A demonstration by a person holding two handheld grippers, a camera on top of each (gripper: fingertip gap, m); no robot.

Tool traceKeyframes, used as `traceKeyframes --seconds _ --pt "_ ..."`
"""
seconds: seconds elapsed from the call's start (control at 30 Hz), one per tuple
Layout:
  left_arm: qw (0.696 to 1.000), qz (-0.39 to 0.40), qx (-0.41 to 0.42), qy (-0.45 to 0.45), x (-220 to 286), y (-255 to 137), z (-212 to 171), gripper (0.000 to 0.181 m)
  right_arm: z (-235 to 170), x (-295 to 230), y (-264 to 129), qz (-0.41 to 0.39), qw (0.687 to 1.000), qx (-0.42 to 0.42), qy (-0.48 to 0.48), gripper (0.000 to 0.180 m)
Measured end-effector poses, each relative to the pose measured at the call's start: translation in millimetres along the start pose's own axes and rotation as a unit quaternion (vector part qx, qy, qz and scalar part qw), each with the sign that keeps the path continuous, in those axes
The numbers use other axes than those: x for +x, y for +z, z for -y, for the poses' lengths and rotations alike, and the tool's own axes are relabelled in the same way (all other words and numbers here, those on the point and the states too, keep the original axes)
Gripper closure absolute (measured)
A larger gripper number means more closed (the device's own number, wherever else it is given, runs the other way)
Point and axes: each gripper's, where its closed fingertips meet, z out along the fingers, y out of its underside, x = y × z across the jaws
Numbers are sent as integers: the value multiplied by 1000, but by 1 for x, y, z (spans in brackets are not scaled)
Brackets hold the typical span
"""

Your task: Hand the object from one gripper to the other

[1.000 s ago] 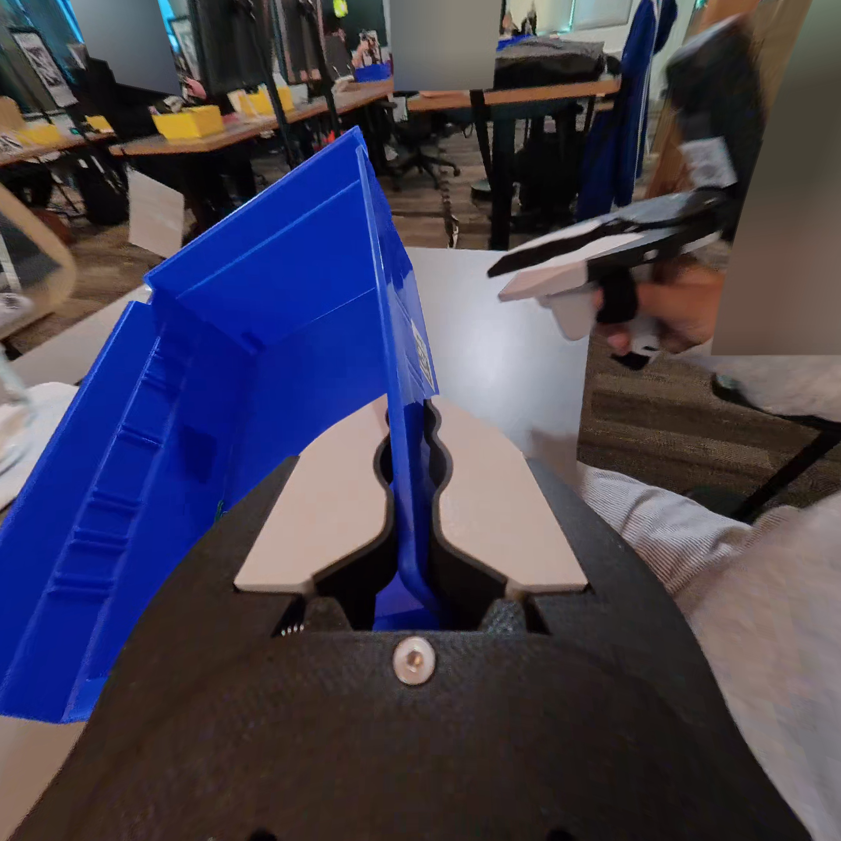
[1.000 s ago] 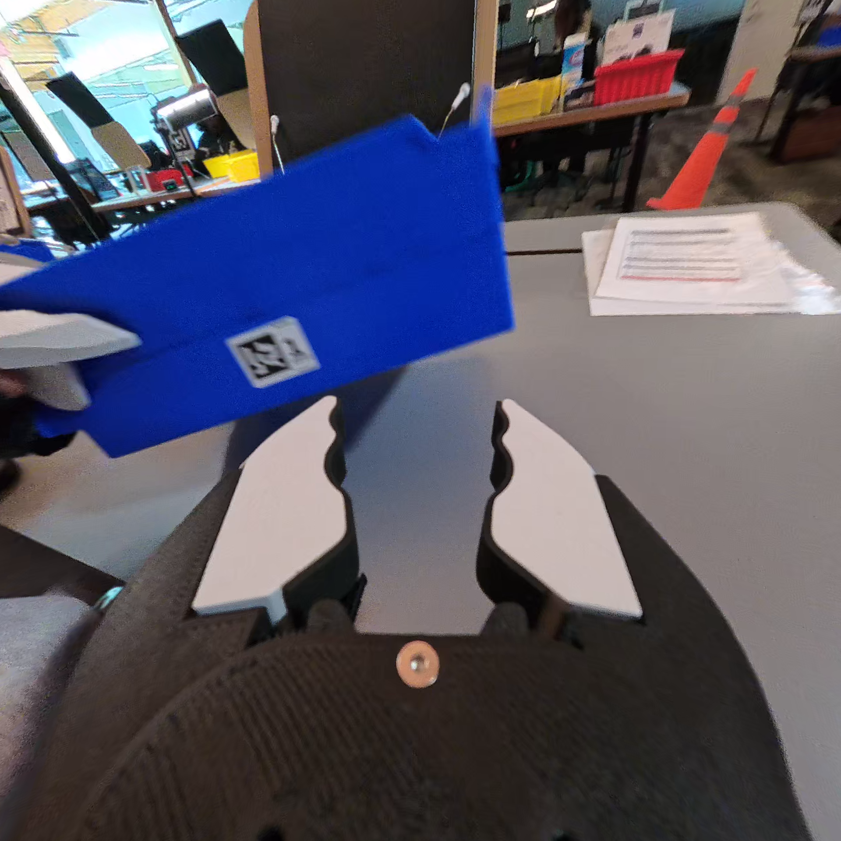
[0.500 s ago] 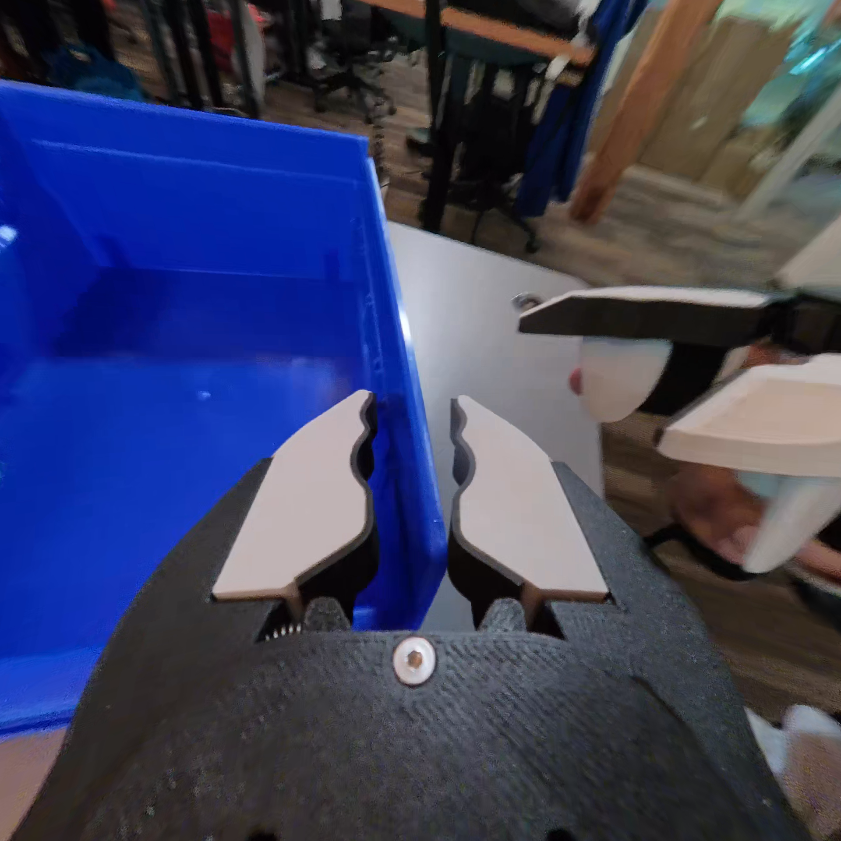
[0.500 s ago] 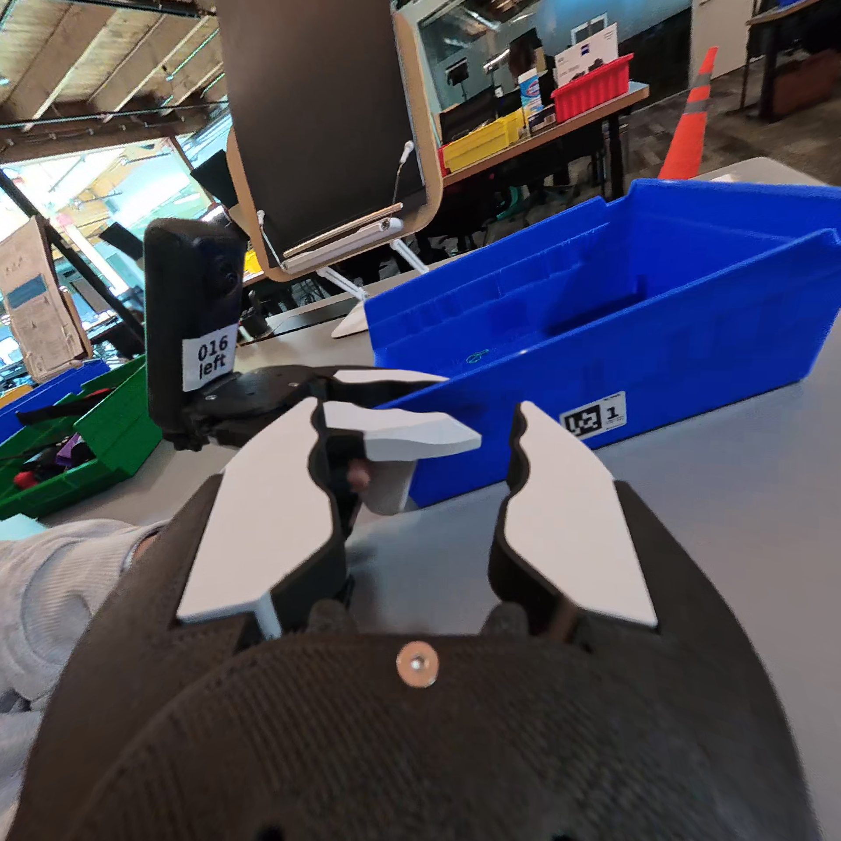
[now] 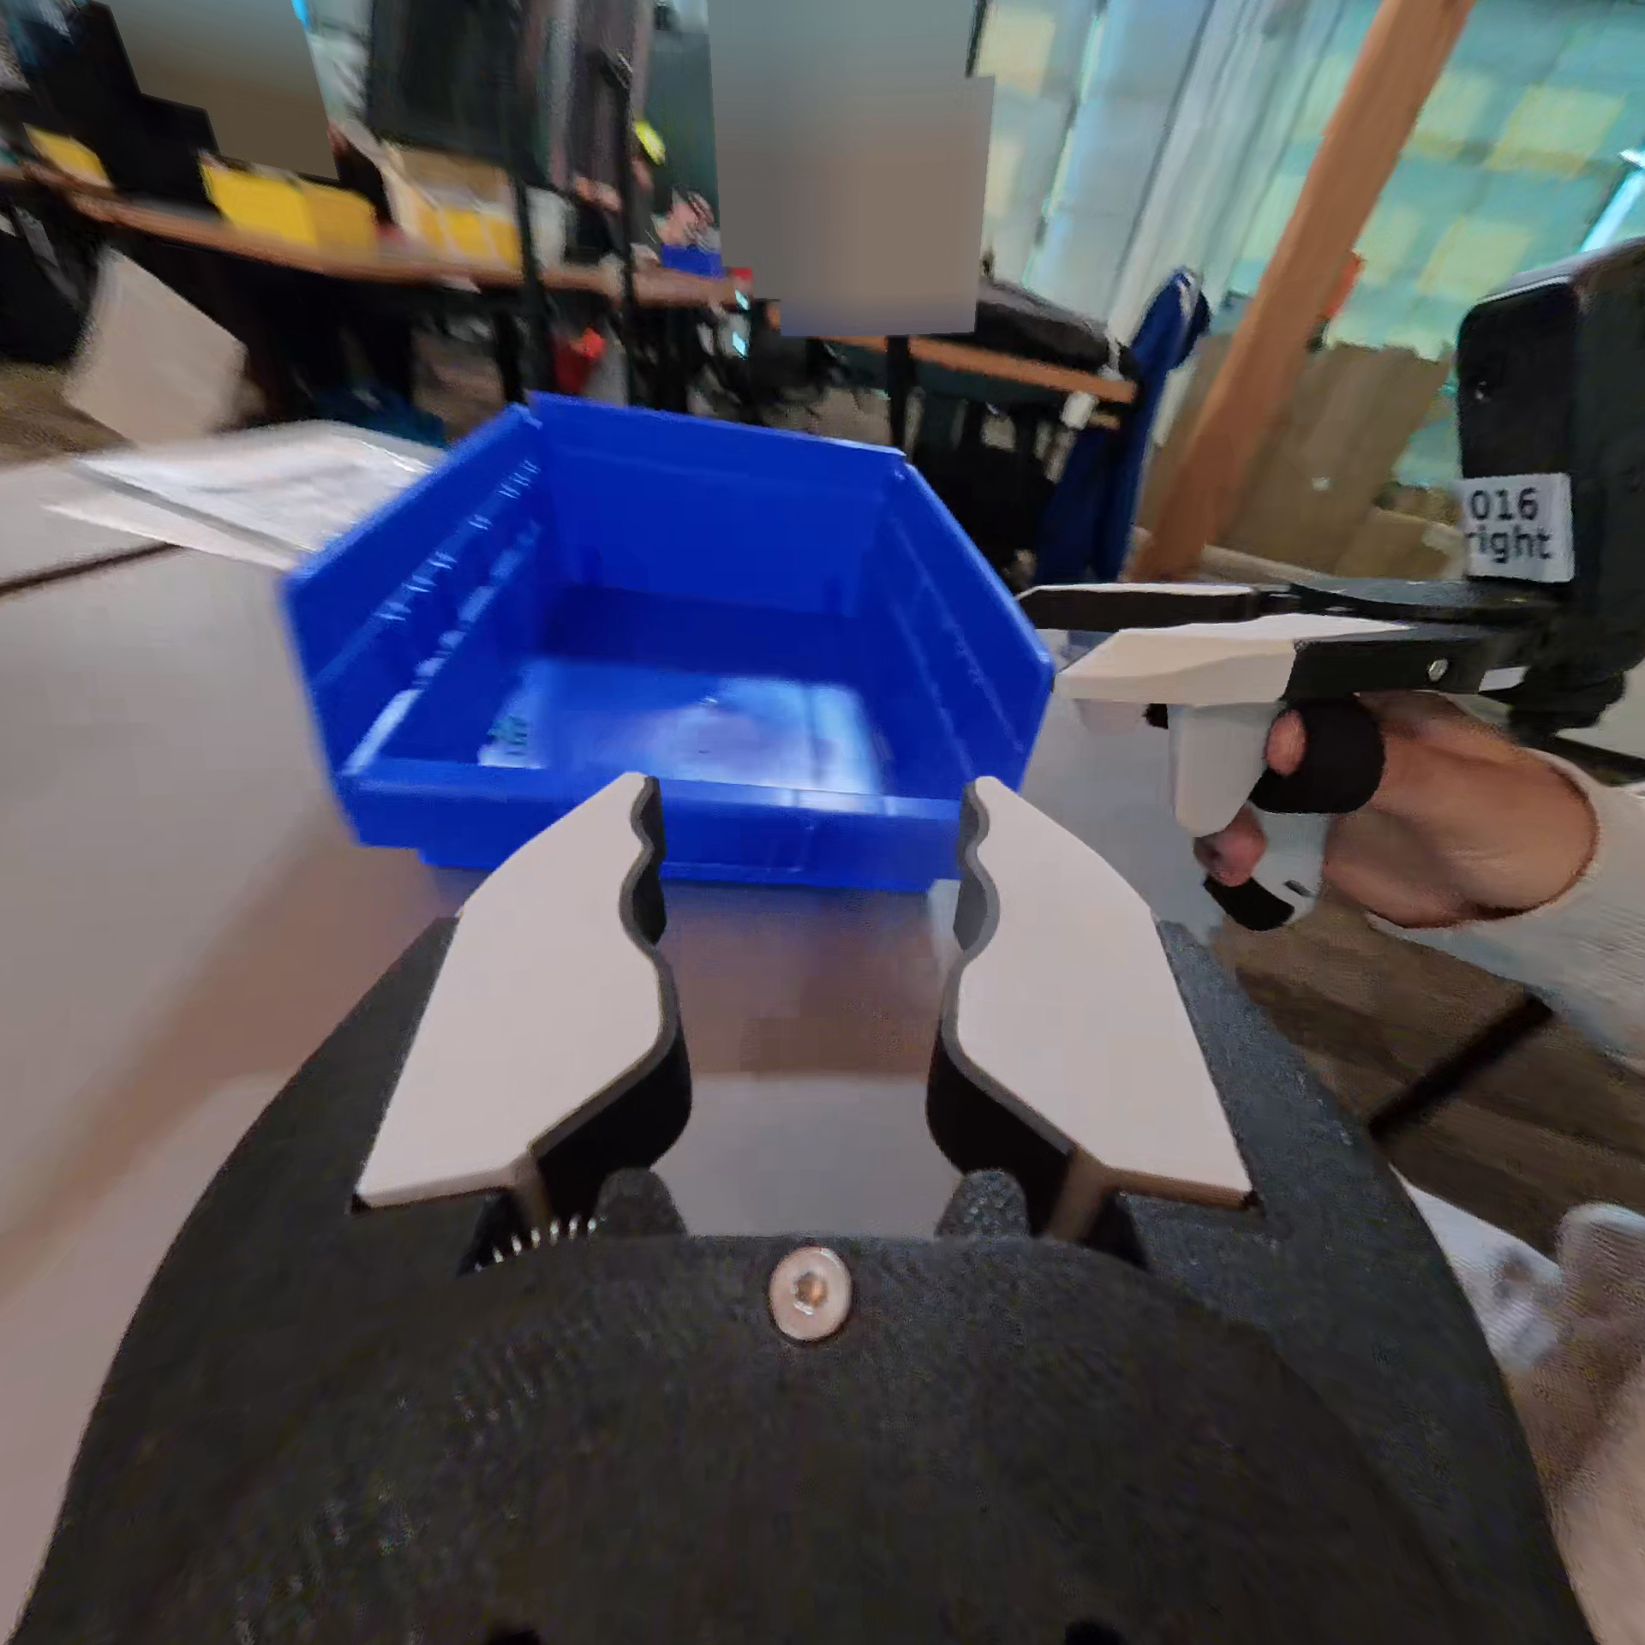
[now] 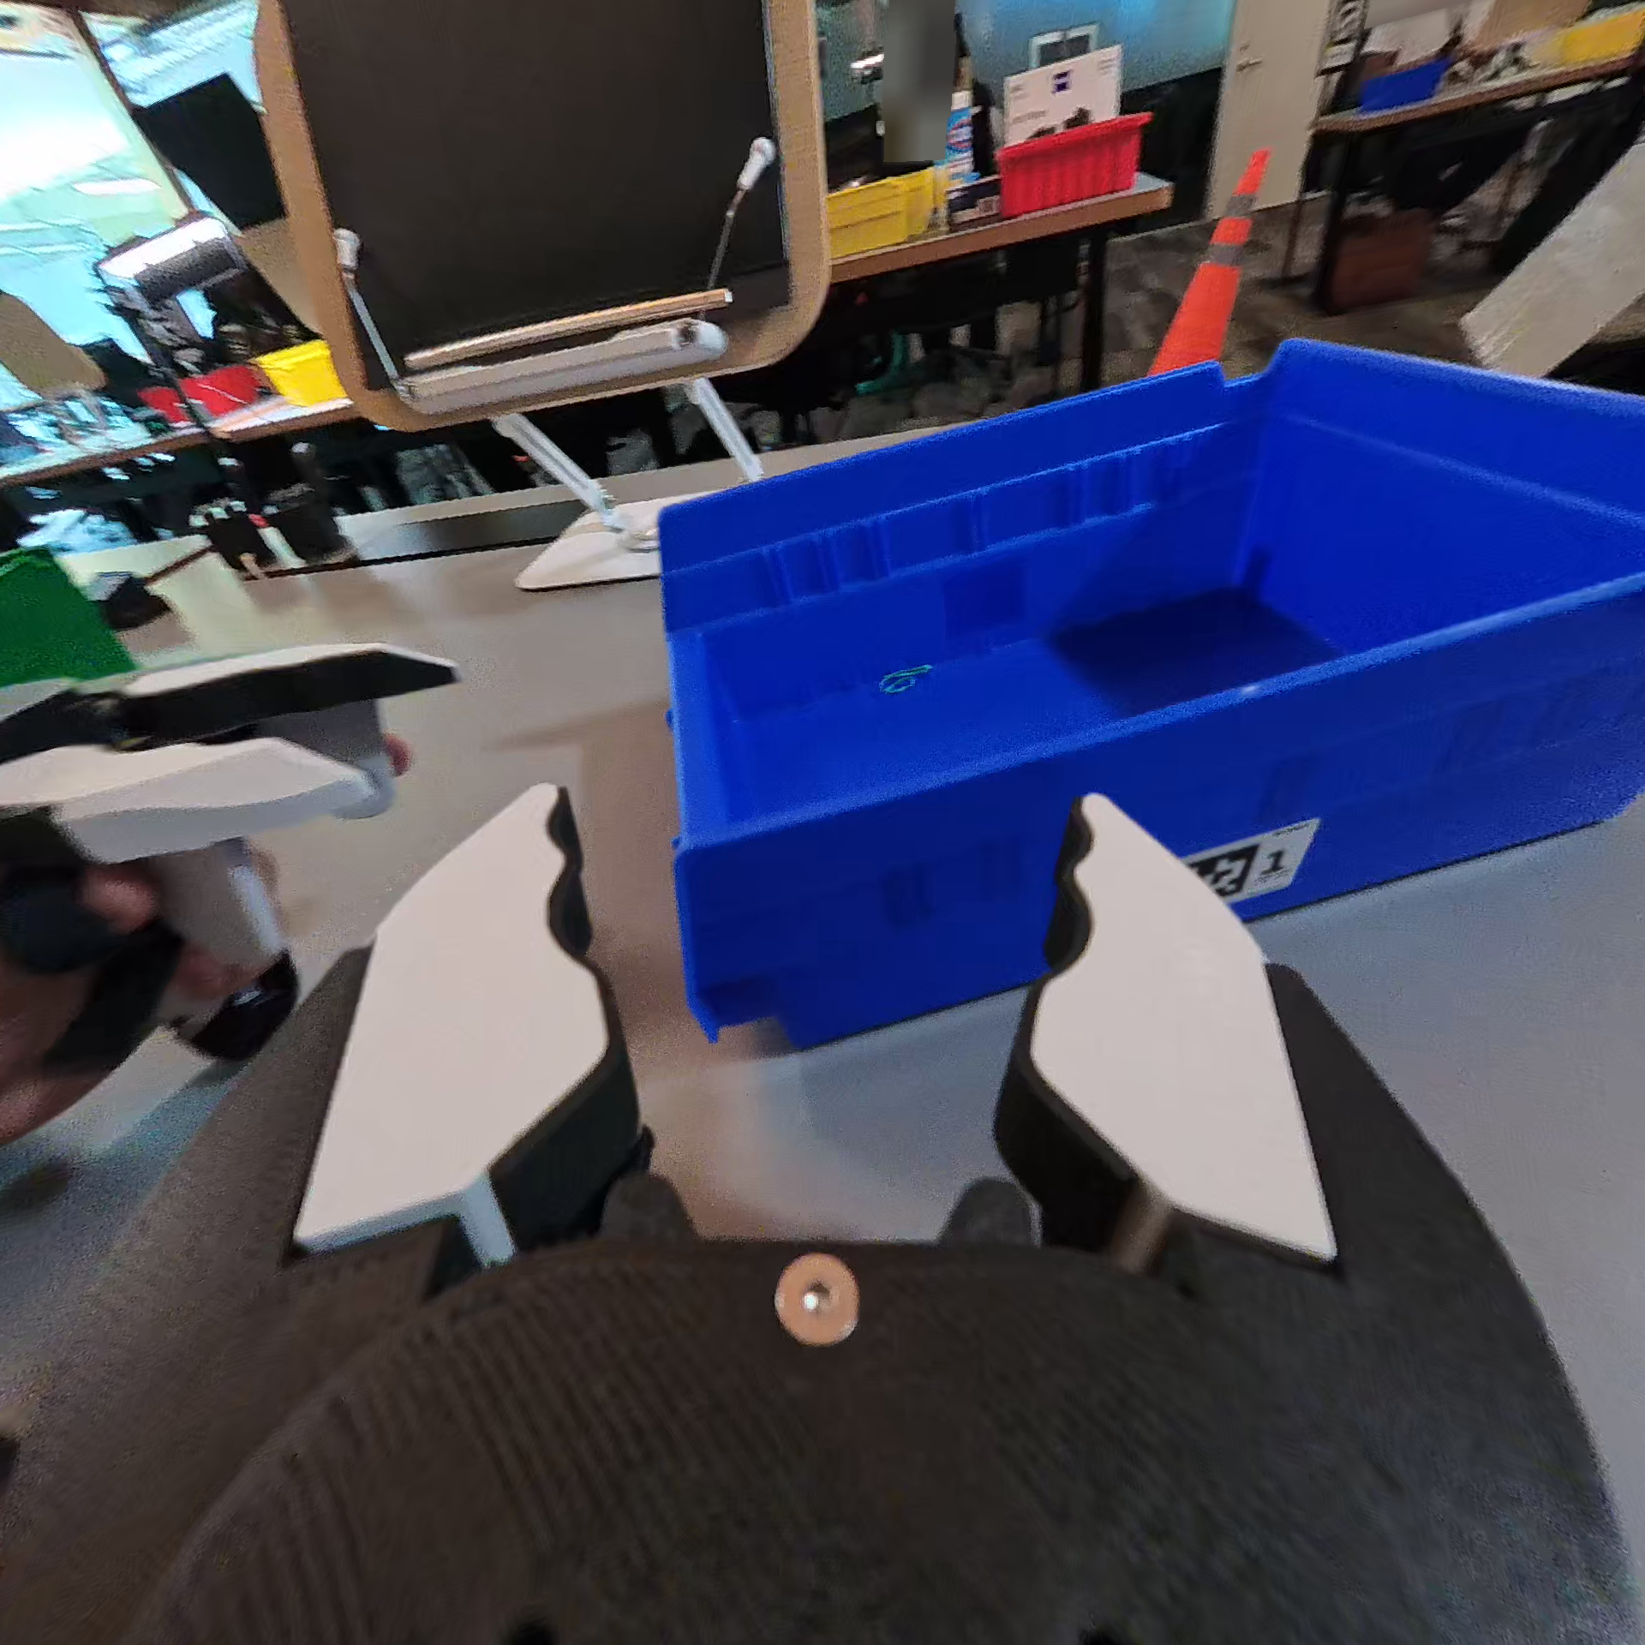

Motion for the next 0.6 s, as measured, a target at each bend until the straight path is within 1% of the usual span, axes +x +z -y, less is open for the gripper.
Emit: traceKeyframes --seconds 0.03,0.07,0.13,0.17,0.2,0.27,0.37,0.4,0.43,0.47,0.5,0.53,0.57,0.6 --pt "1000 8 17 -1 -4 -5 3 118 1 2 5 -14 1000 0 -3 78" --pt "1000 -7 26 -10 -1 -6 6 116 3 4 8 -24 1000 -1 0 81" --pt "999 -32 5 -33 3 -2 2 115 3 15 10 -50 999 -14 -9 106" --pt "998 -35 -16 -43 3 1 -5 117 4 22 8 -53 998 -16 -16 114" --pt "997 -34 -33 -53 2 2 -13 118 8 30 4 -50 998 -9 -20 140" --pt "994 -40 -49 -88 2 2 -19 119 15 58 -10 -67 998 1 -12 180" --pt "990 -43 -38 -129 -2 0 -17 119 -1 124 -33 -139 989 -42 27 178" --pt "990 -38 -41 -133 -5 -1 -17 119 0 140 -42 -149 987 -36 57 177" --pt "990 -33 -44 -133 -8 -1 -18 119 10 146 -50 -145 985 -3 93 177" --pt "990 -26 -50 -131 -11 -2 -20 119 28 144 -58 -129 983 52 118 157" --pt "990 -14 -59 -125 -16 -2 -23 120 46 136 -65 -113 980 107 122 141" --pt "990 2 -75 -116 -21 -3 -27 122 60 125 -69 -106 978 145 106 129" --pt "988 22 -106 -107 -27 -4 -34 128 66 111 -67 -104 978 161 78 118" --pt "985 32 -141 -95 -31 -6 -41 140 66 92 -59 -97 981 160 44 103"
